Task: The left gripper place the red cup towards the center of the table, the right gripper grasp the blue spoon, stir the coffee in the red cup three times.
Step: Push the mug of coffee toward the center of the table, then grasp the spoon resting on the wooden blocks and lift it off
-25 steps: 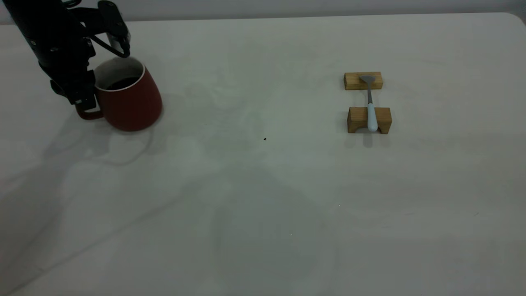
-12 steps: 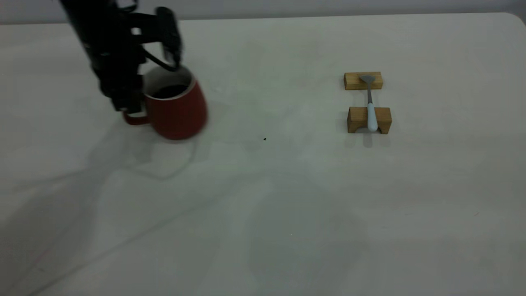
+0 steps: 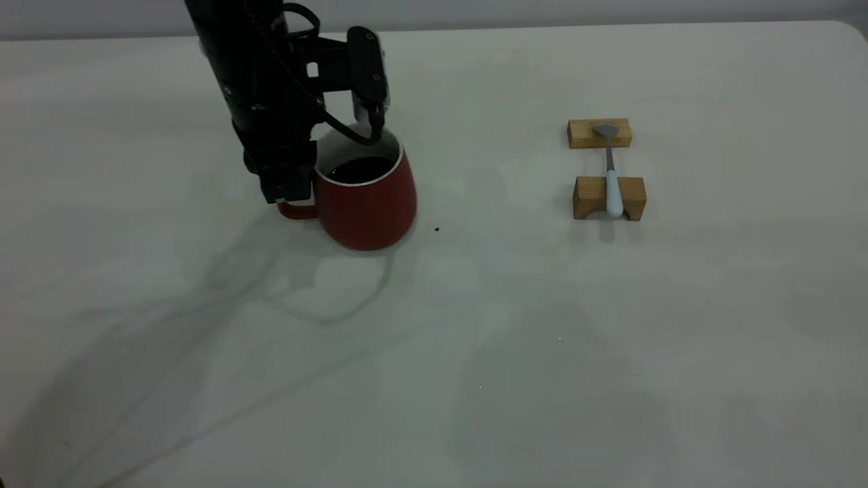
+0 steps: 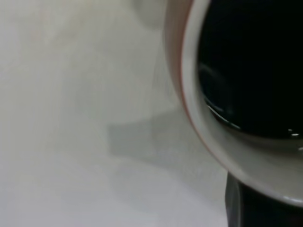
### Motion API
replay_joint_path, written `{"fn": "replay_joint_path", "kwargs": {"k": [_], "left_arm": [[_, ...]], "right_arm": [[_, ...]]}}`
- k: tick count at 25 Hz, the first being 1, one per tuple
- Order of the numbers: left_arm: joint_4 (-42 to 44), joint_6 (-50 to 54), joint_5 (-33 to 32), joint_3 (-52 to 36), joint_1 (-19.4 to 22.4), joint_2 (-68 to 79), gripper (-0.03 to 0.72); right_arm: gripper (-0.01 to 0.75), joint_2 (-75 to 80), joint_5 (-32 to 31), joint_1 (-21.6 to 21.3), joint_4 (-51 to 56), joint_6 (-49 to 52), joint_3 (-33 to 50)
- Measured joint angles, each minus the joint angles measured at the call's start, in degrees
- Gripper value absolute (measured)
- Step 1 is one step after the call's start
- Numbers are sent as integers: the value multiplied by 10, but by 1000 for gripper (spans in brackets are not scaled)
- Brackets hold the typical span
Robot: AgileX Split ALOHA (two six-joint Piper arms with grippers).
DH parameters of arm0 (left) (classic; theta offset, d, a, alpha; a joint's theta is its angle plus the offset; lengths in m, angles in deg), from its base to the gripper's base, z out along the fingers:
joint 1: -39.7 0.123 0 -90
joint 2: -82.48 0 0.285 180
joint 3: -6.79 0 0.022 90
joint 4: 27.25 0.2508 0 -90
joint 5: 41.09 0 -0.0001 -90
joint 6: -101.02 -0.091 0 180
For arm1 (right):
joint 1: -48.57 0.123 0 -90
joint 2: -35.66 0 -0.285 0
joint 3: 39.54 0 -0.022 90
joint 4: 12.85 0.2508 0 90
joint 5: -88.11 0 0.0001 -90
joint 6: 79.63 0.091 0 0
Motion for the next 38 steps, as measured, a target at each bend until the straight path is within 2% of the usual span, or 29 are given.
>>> {"fn": "replay_joint_path", "kwargs": {"k": [8, 10, 12, 15, 17, 18, 23, 32, 38], "left_arm": [[3, 0, 0, 1, -2, 0, 201], [4, 0, 1, 1, -2, 0, 233], [4, 0, 3, 1, -2, 0, 328], [4, 0, -3, 1, -3, 0, 565], [4, 6, -17, 1, -3, -2, 652], [3, 13, -27, 1, -3, -8, 669], [-9, 76, -86, 23, -3, -81, 640], [-10, 294, -230, 79, -3, -333, 454], [-15, 369, -290, 79, -3, -462, 376]], "right_arm": [[488, 0, 0, 0, 0, 0, 0], [488, 0, 0, 0, 0, 0, 0], [488, 0, 0, 0, 0, 0, 0], [488, 0, 0, 0, 0, 0, 0], [488, 0, 0, 0, 0, 0, 0], [488, 0, 0, 0, 0, 0, 0], [488, 0, 0, 0, 0, 0, 0], [488, 0, 0, 0, 0, 0, 0], [488, 0, 0, 0, 0, 0, 0]]}}
